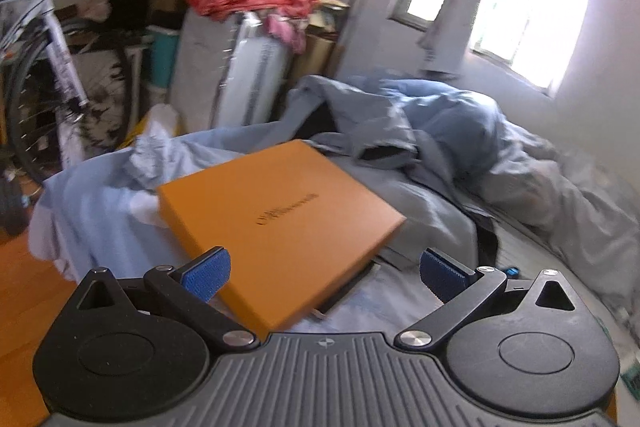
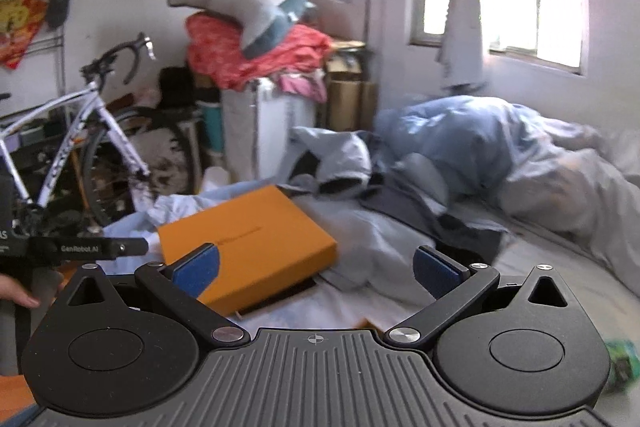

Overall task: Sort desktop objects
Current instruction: 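Move both grippers toward the flat orange Miaoweitu lid on the clothes, then close the left and right grippers on opposite edges of the orange lid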

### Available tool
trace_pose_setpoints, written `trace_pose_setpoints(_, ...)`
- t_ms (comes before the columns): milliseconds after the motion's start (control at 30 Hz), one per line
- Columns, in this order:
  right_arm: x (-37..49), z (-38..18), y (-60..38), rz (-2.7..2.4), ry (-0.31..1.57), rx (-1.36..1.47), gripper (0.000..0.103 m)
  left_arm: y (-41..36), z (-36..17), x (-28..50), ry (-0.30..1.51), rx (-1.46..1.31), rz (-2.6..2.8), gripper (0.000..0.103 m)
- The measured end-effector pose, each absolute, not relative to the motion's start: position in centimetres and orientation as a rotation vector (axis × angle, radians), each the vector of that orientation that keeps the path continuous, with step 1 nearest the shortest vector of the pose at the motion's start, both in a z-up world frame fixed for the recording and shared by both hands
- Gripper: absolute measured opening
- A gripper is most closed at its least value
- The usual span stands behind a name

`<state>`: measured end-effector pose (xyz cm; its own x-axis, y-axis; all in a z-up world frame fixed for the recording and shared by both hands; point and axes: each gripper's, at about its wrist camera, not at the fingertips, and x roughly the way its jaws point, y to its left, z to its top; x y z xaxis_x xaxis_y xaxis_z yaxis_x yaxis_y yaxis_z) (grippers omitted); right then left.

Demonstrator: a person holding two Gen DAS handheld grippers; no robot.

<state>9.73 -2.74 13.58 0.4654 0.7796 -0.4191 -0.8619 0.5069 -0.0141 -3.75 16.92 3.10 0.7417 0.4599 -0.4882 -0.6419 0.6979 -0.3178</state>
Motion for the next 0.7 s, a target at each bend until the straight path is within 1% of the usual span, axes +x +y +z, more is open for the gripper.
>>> trace_pose_setpoints(167,12.7,13.3,2.2,1.094,0.383,-0.275,0.103,19.5,2.1,-3.4,0.404,-0.516,0.708,0.103)
trace_pose_setpoints(367,16.2,11.4,8.9,1.206,0.443,-0.332,0.103,22.3,0.7,-2.3,0.440,-0.491,0.770,0.103)
trace_pose_setpoints(567,20.0,7.6,14.9,1.292,0.523,-0.369,0.103,25.4,-1.7,-1.1,0.475,-0.551,0.822,0.103)
trace_pose_setpoints(700,22.2,4.7,18.1,1.316,0.544,-0.408,0.103,27.3,-3.7,-0.4,0.495,-0.629,0.870,0.103)
